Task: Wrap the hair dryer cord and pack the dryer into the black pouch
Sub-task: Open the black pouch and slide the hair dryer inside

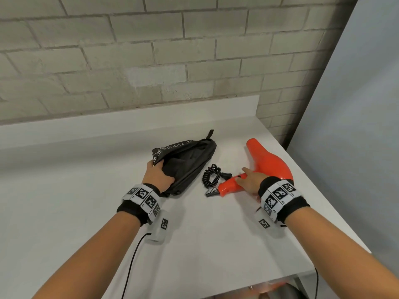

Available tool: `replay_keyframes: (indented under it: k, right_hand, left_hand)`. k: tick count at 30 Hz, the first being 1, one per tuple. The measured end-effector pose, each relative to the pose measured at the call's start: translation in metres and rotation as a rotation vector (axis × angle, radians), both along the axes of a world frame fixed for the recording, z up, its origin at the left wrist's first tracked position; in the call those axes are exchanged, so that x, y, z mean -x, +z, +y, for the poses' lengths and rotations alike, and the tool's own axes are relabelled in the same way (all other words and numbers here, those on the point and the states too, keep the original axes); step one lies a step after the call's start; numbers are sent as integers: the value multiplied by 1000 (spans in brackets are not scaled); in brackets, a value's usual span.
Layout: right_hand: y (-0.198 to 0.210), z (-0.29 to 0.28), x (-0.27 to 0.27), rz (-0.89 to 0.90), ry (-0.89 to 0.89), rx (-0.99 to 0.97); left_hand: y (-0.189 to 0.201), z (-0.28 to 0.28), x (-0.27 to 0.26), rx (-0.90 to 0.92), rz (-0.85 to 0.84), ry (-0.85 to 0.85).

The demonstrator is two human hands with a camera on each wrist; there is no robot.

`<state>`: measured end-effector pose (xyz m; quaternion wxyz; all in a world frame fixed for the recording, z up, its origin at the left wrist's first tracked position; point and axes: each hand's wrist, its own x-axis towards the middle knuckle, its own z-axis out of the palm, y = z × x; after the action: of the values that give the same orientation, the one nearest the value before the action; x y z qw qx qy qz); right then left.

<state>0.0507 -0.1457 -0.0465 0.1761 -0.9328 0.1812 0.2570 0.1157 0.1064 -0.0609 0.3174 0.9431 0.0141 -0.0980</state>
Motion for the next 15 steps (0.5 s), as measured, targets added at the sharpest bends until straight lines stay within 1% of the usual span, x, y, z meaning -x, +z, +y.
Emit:
replay_keyframes:
  k: [3, 4, 5, 7, 9, 13, 15]
  right_hand:
    - [-8, -4, -7, -86, -221, -246]
    - [-8, -5, -8, -91, -294, -302]
    - [-9, -7, -11, -85, -341, -324]
    - [-10, -11, -16, -110, -368, -318]
    - [-12, -16, -20, -191, -424, -328]
    - [-18, -28, -26, -381, -609, -578]
    - [-10, -31, -28, -500, -690, -705]
  left_hand:
    - [0, -1, 1, -50, 38, 7]
    - [1, -1, 1, -61, 45, 8]
    - [2, -1, 1, -70, 40, 8]
    - [4, -1, 1, -81, 24, 8]
    - [6, -1, 1, -77, 28, 4]
    - [5, 2, -1, -73, 65, -36]
    - [6, 2, -2, -70, 91, -49]
